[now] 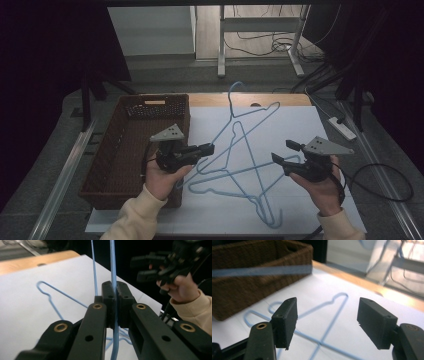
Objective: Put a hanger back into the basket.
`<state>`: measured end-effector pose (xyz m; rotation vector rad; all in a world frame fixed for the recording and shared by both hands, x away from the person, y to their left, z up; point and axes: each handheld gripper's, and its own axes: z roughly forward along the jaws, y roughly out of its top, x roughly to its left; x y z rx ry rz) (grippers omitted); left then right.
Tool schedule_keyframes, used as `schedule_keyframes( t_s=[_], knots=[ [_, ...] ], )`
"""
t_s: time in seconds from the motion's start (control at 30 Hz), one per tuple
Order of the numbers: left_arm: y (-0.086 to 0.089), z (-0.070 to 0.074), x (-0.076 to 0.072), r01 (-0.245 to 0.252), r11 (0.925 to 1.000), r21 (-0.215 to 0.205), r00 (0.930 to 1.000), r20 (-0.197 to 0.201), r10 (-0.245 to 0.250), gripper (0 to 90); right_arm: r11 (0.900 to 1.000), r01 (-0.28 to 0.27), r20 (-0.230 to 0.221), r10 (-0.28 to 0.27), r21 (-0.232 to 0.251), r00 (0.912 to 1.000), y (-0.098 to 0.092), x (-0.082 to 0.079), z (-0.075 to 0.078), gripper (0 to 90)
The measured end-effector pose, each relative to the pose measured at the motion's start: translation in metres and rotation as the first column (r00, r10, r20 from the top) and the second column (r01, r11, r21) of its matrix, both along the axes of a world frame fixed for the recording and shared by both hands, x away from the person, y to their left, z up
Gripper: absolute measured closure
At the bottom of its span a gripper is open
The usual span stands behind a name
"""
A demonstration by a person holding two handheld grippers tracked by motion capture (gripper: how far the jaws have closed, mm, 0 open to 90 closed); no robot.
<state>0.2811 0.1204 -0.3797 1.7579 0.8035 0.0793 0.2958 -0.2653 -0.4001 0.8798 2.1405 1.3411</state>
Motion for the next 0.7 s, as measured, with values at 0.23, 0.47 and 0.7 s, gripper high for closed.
schedule_keyframes(
  t_s=[0.23,0.47,0.7],
  knots=[
    [0.037,0.019,0.001,-0.036,0.9993,-0.009,0.9971,0.067,0.036,86.4,0.998,0.048,-0.071,-0.050,-0.035,0.9962,-0.011,0.009,-0.024,31.6],
    [0.082,0.028,0.004,-0.097,0.9952,-0.006,0.9907,0.095,0.097,86.4,0.995,0.072,-0.112,-0.079,-0.064,0.9906,-0.016,0.014,-0.041,31.4],
    [0.122,0.019,0.010,-0.170,0.9854,0.006,0.9812,0.093,0.169,86.5,0.993,0.087,-0.129,-0.096,-0.079,0.9869,-0.020,0.017,-0.048,31.4]
  ],
)
